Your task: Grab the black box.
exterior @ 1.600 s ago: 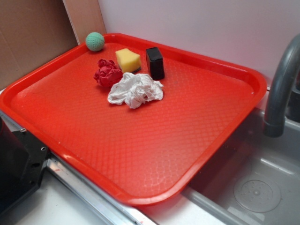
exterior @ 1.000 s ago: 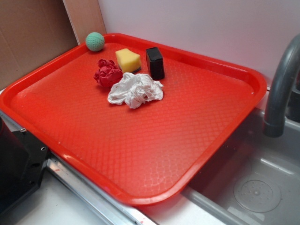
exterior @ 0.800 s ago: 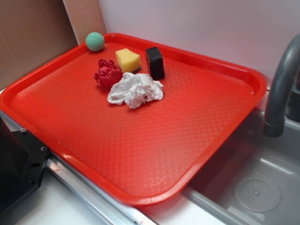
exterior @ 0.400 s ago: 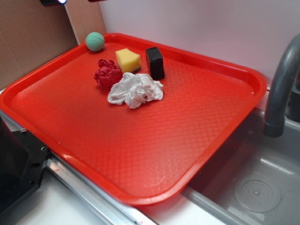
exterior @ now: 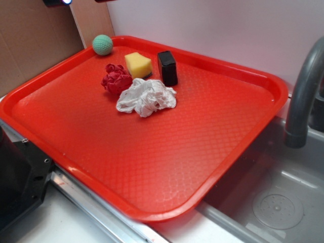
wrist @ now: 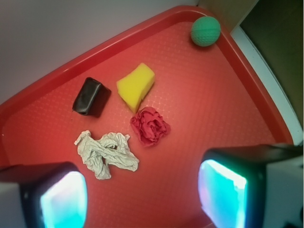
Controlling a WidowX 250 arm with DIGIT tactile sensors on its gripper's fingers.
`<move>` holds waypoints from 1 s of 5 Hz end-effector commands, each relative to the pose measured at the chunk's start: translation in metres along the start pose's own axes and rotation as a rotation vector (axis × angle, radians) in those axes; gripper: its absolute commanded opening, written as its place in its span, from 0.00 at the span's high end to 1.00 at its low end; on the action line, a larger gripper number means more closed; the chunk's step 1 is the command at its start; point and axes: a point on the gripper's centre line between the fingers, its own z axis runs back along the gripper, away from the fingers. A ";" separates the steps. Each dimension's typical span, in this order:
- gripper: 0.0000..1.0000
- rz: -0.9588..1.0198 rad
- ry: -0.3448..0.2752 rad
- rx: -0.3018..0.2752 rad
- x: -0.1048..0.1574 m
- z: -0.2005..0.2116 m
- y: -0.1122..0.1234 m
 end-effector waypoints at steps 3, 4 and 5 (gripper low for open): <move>0.00 0.227 -0.095 -0.027 0.047 -0.101 -0.084; 0.00 0.207 -0.079 0.038 0.058 -0.121 -0.079; 0.00 0.200 -0.044 0.120 0.058 -0.139 -0.068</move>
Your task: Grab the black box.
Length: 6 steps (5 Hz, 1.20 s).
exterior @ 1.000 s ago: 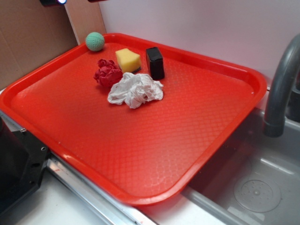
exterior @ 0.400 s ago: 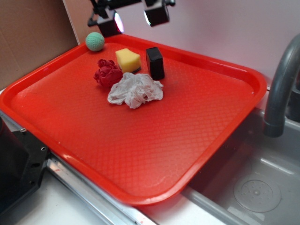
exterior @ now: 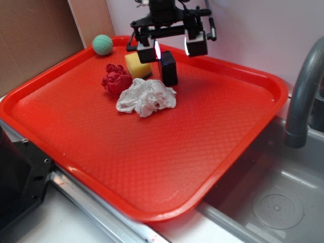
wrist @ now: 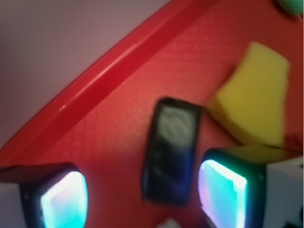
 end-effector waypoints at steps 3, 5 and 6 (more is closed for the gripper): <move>1.00 -0.022 -0.022 0.141 0.010 -0.008 0.038; 1.00 -0.164 -0.059 0.019 0.005 0.037 0.042; 1.00 -0.385 -0.053 -0.157 -0.005 0.088 0.041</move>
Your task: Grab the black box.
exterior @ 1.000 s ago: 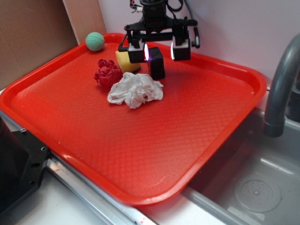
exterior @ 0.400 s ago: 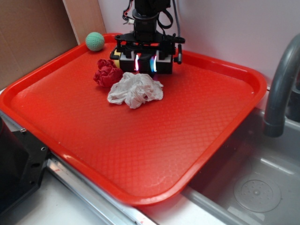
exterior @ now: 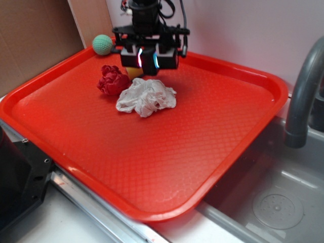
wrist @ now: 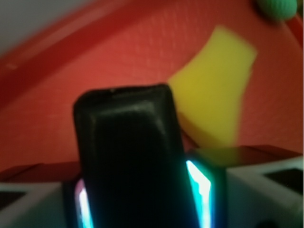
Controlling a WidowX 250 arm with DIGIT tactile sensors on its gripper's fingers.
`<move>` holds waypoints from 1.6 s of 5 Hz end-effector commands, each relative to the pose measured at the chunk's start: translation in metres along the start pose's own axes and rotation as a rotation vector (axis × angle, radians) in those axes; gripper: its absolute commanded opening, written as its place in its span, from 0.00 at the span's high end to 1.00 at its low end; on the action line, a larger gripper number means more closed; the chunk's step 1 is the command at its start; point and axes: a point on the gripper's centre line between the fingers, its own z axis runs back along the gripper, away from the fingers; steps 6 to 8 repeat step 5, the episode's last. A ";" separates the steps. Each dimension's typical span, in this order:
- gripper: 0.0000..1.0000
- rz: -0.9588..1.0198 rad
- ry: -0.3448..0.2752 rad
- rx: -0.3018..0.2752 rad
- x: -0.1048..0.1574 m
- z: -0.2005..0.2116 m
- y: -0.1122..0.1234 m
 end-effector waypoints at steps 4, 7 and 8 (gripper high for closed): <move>1.00 -0.406 0.132 -0.138 -0.032 0.160 0.040; 1.00 -0.374 0.155 -0.109 -0.029 0.158 0.041; 1.00 -0.374 0.155 -0.109 -0.029 0.158 0.041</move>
